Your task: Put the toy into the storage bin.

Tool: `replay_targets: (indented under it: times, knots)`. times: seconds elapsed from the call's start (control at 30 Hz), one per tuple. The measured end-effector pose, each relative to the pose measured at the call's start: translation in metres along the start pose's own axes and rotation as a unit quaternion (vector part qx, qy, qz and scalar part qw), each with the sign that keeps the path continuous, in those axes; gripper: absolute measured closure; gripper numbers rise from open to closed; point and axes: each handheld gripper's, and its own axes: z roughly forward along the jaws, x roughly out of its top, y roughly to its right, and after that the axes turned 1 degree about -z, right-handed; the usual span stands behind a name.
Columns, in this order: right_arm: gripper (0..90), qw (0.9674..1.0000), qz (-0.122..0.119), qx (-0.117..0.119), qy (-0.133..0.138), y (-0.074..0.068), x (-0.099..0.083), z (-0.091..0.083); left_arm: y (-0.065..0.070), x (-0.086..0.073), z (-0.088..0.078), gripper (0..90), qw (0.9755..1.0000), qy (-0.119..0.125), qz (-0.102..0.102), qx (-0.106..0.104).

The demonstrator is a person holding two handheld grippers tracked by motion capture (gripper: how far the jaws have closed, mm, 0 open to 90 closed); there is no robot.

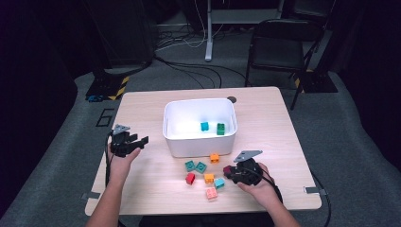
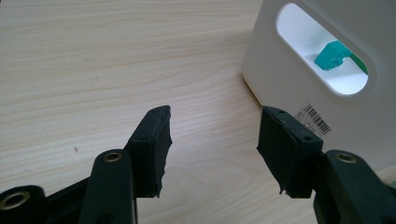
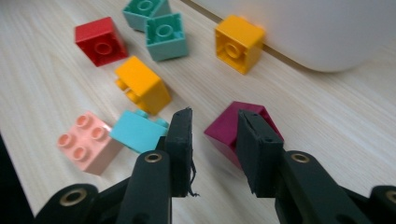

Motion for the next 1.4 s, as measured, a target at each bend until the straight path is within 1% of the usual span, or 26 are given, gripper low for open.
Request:
replay_targets:
  times: [0.07, 0.13, 0.2, 0.23, 0.33, 0.4, 0.5, 0.6, 0.73, 0.77, 0.83, 0.87, 0.9, 0.97, 1.0, 1.03, 1.07, 1.1, 1.13, 1.23, 1.37, 1.4]
  knots:
    - [63.3, 1.0, -0.007, -0.002, 0.004, -0.003, 0.002, 0.0, 0.0, 0.0, 0.0, 43.5, 1.0, 0.002, 0.002, 0.001]
    - [58.6, 0.9996, -0.022, -0.016, 0.009, -0.003, 0.003, 0.0, 0.0, 0.0, 0.0, 43.5, 1.0, 0.0, 0.0, 0.001]
    - [55.1, 0.9989, -0.031, -0.033, 0.011, -0.002, 0.003, 0.001, 0.0, 0.0, 0.0, 43.5, 1.0, -0.001, 0.002, 0.001]
    - [54.2, 0.9989, -0.03, -0.036, 0.011, 0.0, 0.002, 0.002, 0.0, 0.0, 0.0, 43.5, 1.0, -0.001, 0.003, 0.001]
    - [52.2, 0.9989, -0.031, -0.035, 0.001, 0.005, 0.0, 0.004, 0.0, -0.001, 0.0, 43.5, 1.0, -0.001, 0.003, 0.002]
    - [50.8, 0.9987, -0.041, -0.03, -0.008, 0.008, -0.001, 0.007, -0.001, -0.001, -0.001, 43.5, 1.0, -0.001, 0.003, 0.003]
    - [48.7, 0.9987, -0.045, -0.023, -0.008, 0.011, -0.003, 0.009, -0.002, -0.001, -0.004, 43.4, 1.0, 0.003, -0.001, 0.004]
    - [47.2, 0.9984, -0.05, -0.026, -0.008, 0.015, -0.003, 0.012, -0.003, -0.002, -0.005, 43.4, 1.0, 0.002, -0.001, 0.005]
    - [47.3, 0.9985, -0.046, -0.029, -0.01, 0.02, -0.002, 0.017, -0.003, -0.004, -0.005, 43.4, 1.0, -0.003, 0.001, 0.006]
    - [47.3, 0.9985, -0.046, -0.029, -0.009, 0.022, -0.002, 0.019, -0.003, -0.004, -0.006, 43.3, 1.0, -0.003, -0.001, 0.006]
    - [48.0, 0.9986, -0.039, -0.032, -0.014, 0.024, -0.001, 0.022, -0.003, -0.005, -0.006, 43.3, 1.0, -0.001, 0.0, 0.009]
    - [48.1, 0.9984, -0.043, -0.035, -0.014, 0.026, 0.0, 0.025, -0.003, -0.005, -0.006, 43.3, 1.0, -0.001, 0.0, 0.009]
    - [48.4, 0.9985, -0.037, -0.036, -0.016, 0.026, 0.0, 0.026, -0.003, -0.006, -0.006, 43.3, 0.9999, 0.001, -0.001, 0.01]
    - [48.6, 0.9984, -0.039, -0.037, -0.016, 0.028, 0.001, 0.027, -0.003, -0.006, -0.007, 43.3, 0.9999, -0.001, -0.001, 0.011]
    - [52.0, 0.9985, -0.032, -0.042, -0.017, 0.031, 0.002, 0.03, -0.003, -0.007, -0.009, 43.3, 0.9999, -0.002, 0.0, 0.011]
    - [54.3, 0.9985, -0.028, -0.043, -0.018, 0.032, 0.002, 0.03, -0.004, -0.007, -0.009, 43.3, 0.9999, -0.001, 0.0, 0.013]
    - [54.3, 0.9985, -0.028, -0.043, -0.018, 0.032, 0.002, 0.03, -0.004, -0.007, -0.009, 43.3, 0.9999, -0.001, 0.0, 0.013]
    - [57.1, 0.9986, -0.027, -0.042, -0.018, 0.033, 0.003, 0.03, -0.004, -0.008, -0.01, 43.3, 0.9999, -0.002, -0.002, 0.013]
    - [58.1, 0.999, -0.014, -0.039, -0.015, 0.035, 0.004, 0.029, -0.005, -0.009, -0.011, 43.3, 0.9999, -0.001, -0.003, 0.014]
    - [58.2, 0.9994, -0.007, -0.034, -0.007, 0.035, 0.007, 0.025, -0.006, -0.01, -0.012, 43.3, 0.9999, -0.002, -0.004, 0.016]
    - [58.3, 0.9993, -0.005, -0.036, -0.004, 0.033, 0.009, 0.022, -0.007, -0.01, -0.013, 43.3, 0.9999, -0.001, -0.005, 0.016]
    - [58.3, 0.9993, -0.008, -0.036, -0.005, 0.033, 0.01, 0.02, -0.007, -0.01, -0.012, 43.3, 0.9999, -0.004, -0.006, 0.015]
